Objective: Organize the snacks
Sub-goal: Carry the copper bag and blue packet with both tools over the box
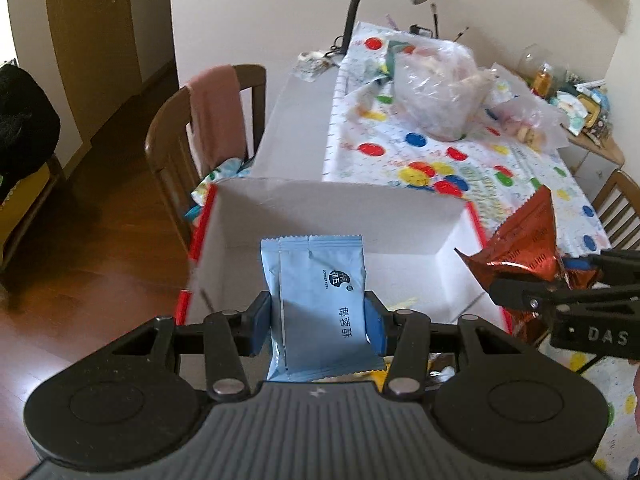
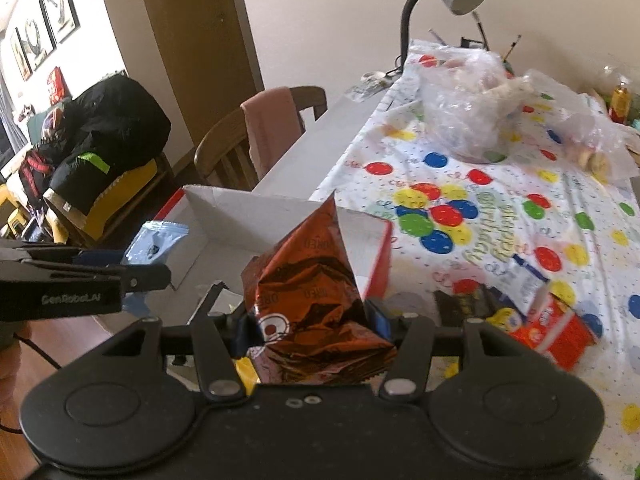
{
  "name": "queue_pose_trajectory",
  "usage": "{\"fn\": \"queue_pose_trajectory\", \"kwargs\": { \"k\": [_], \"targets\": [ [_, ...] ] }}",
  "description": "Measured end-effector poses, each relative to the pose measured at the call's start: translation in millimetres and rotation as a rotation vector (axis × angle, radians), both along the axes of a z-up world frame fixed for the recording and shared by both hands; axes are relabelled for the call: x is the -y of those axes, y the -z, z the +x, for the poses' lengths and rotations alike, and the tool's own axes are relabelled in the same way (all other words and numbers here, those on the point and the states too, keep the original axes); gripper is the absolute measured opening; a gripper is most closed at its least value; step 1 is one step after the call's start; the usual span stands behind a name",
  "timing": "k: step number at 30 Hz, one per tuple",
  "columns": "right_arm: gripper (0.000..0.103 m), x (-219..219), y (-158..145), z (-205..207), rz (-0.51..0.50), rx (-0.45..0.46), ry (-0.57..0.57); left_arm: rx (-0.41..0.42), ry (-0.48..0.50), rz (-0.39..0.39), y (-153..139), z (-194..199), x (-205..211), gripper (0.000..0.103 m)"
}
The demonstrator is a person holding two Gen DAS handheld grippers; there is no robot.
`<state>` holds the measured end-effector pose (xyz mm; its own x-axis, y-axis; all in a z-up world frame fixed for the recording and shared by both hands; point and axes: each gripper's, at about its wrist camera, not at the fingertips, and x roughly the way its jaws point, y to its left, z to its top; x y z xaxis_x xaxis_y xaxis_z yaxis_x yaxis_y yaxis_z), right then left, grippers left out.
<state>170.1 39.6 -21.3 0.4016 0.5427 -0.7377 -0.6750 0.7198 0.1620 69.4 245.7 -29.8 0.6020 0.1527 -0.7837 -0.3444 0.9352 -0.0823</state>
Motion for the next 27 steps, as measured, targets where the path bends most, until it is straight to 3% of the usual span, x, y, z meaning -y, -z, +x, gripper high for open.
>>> {"fn": "queue_pose_trajectory", "kwargs": {
  "k": [11,25,27],
  "targets": [
    [0.055,-56.3,42.9,2.4,-0.075,-0.047,-0.035,-0.077,-0.008,0.003,37.7,1.3,-36.7,0.047],
    [0.055,-75.1,75.6,-0.4,-0.134,-0.094,-0.047,-0.136,0.081,0.021,70.4,8.6,-25.0,0.047],
    [0.056,-75.5,77.1,-1.5,-0.136,-0.091,-0.050,-0.143,0.094,0.055,72.2,8.5,-19.8,0.048]
  ]
}}
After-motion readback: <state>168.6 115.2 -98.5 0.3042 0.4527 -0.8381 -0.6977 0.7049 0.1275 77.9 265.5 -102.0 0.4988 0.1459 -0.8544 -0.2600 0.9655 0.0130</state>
